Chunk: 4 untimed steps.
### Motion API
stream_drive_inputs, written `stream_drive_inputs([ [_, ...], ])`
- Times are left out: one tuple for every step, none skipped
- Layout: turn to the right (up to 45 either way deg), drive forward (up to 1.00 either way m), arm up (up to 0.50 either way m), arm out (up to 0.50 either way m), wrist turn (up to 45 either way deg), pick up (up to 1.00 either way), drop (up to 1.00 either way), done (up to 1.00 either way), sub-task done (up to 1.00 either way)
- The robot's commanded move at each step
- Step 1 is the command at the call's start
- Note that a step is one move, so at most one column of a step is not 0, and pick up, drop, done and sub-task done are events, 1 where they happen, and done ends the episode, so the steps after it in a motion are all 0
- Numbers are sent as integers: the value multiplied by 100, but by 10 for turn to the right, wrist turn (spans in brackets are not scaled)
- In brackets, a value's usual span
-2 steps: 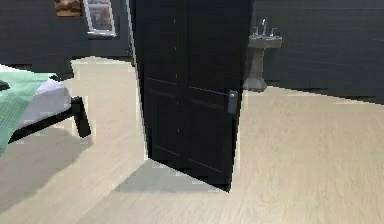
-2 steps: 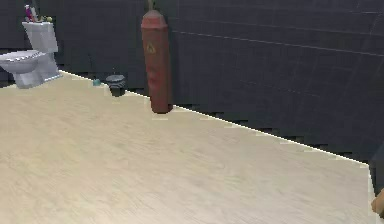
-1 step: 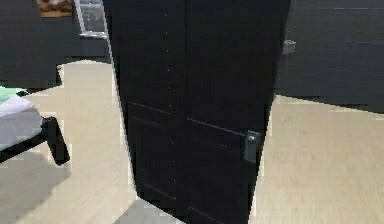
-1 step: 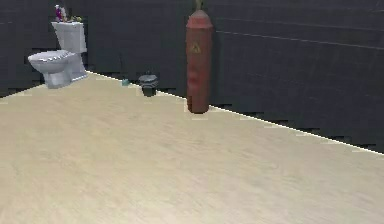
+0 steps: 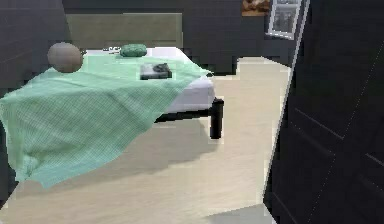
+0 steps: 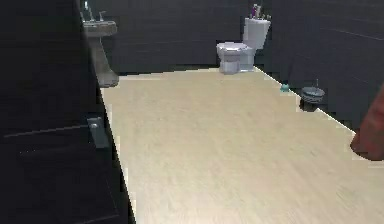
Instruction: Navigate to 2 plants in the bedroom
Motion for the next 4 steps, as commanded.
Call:
stream_drive_inputs([
  [0, 100, 0, 0, 0, 0, 0, 0, 0],
  [0, 25, 0, 0, 0, 0, 0, 0, 0],
  [450, 0, 0, 0, 0, 0, 0, 0, 0],
  [0, 90, 0, 0, 0, 0, 0, 0, 0],
])
